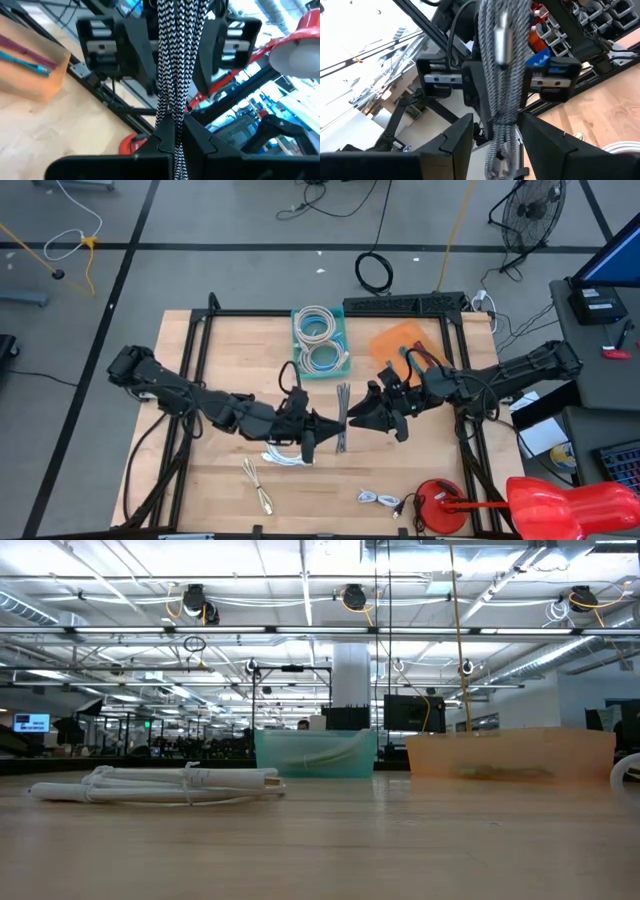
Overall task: Pick & Place USB Port
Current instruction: Put the black white charger cable into the orange bin
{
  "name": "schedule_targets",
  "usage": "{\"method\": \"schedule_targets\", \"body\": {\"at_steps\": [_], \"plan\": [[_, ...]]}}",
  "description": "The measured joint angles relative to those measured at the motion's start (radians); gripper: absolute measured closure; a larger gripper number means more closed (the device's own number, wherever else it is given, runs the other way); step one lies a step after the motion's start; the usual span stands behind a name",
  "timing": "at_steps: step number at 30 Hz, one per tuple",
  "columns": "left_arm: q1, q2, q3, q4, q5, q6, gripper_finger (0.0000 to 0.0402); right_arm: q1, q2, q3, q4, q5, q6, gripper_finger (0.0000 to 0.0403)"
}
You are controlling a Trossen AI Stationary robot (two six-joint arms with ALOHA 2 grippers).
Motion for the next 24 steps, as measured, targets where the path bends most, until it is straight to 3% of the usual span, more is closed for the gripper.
{"method": "schedule_targets", "body": {"at_steps": [16,24], "plan": [[0.042,0.001,0.0,0.008,0.074,0.001,0.0392,0.002,0.0,0.0,0.005,0.046,0.006,0.0252],[0.042,0.002,0.0,0.009,0.085,0.001,0.0392,0.001,0.0,0.0,0.004,0.048,0.0,0.0331]]}}
